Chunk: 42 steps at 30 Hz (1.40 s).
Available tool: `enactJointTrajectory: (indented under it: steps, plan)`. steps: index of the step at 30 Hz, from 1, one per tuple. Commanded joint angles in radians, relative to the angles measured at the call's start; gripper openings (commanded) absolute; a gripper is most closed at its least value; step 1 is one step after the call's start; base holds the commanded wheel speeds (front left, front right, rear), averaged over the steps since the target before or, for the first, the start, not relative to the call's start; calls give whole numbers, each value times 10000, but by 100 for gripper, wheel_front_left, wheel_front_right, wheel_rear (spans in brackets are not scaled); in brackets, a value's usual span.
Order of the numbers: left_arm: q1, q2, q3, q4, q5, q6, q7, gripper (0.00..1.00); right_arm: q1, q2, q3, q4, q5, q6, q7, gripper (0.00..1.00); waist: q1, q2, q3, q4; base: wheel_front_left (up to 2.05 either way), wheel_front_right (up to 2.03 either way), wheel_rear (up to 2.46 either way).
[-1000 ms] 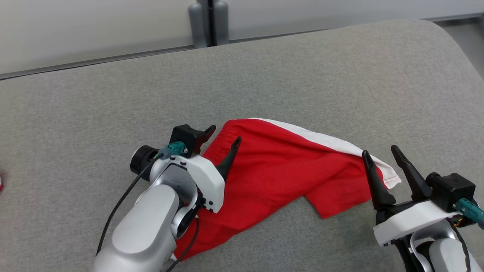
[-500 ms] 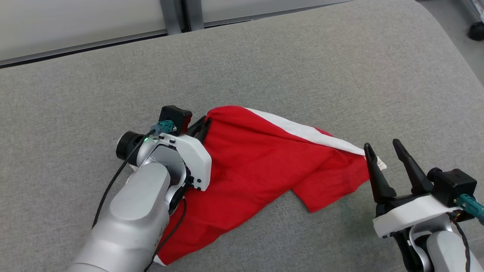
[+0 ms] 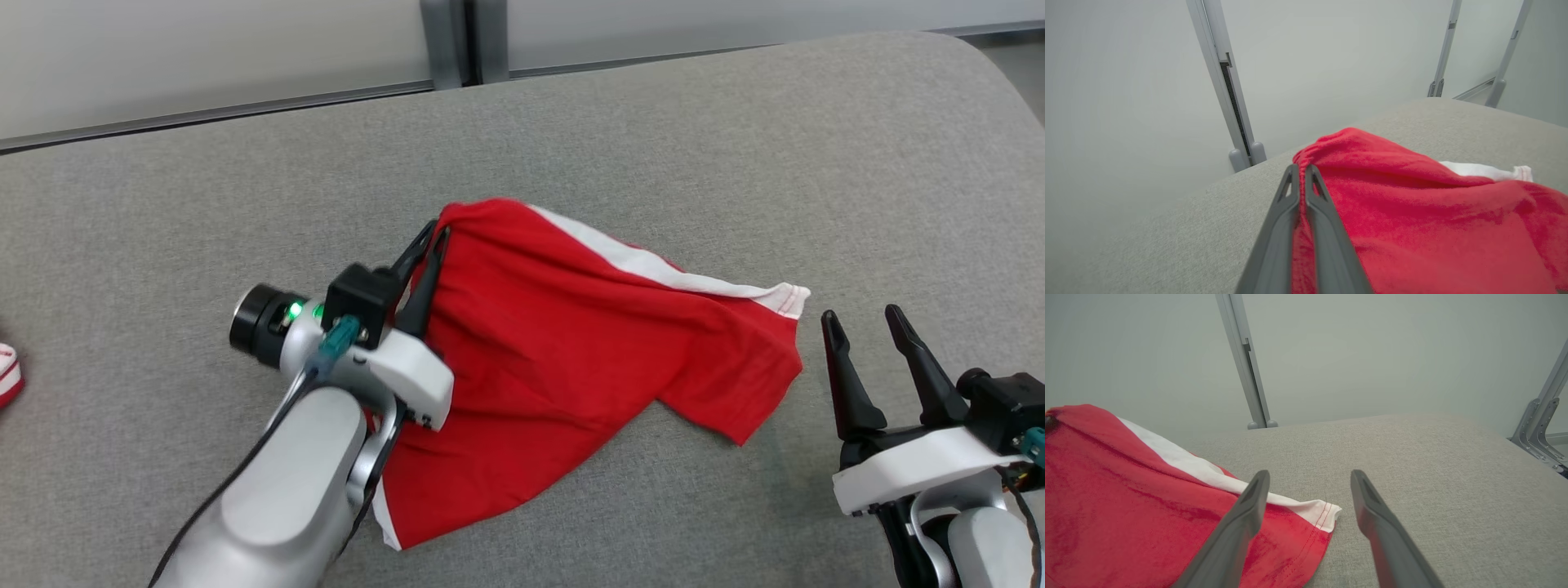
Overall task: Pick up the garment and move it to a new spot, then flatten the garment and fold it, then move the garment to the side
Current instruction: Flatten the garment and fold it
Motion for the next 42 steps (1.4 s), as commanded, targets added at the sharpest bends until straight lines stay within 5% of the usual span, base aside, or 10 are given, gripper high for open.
enactJointTrajectory:
  steps: [1, 9, 19, 21, 32, 42]
  plan:
    - [423, 218, -12, -416, 88, 229, -28, 0, 109, -17, -36, -34, -37, 1, 52, 100, 0, 0, -84, 192, 0, 0, 0]
    - [3579, 1182, -521, -3180, 312, 1461, 806, 0, 345, 2, -17, -215, -74, 1, 237, 100, 0, 0, -287, 561, 0, 0, 0]
    - [4913, 986, -1251, -2942, 376, 1770, 801, 0, 582, -22, 37, -272, -34, 1, 447, 100, 0, 0, -651, 669, 0, 0, 0]
    - [5015, 778, -1102, -2940, 127, 1737, 510, 100, 636, -16, 0, -289, -37, 1, 490, 100, 0, 0, -746, 668, 0, 0, 0]
    - [5232, 568, 245, -4319, -599, 1541, -194, 100, 959, -9, -222, -572, -214, 1, 707, 100, 0, 0, -1199, 662, 0, 0, 0]
    - [4899, 1363, 1828, -4476, -1288, 1466, -210, 100, 1238, 32, -344, -867, -342, 1, 931, 100, 0, 0, -1567, 739, 0, 0, 0]
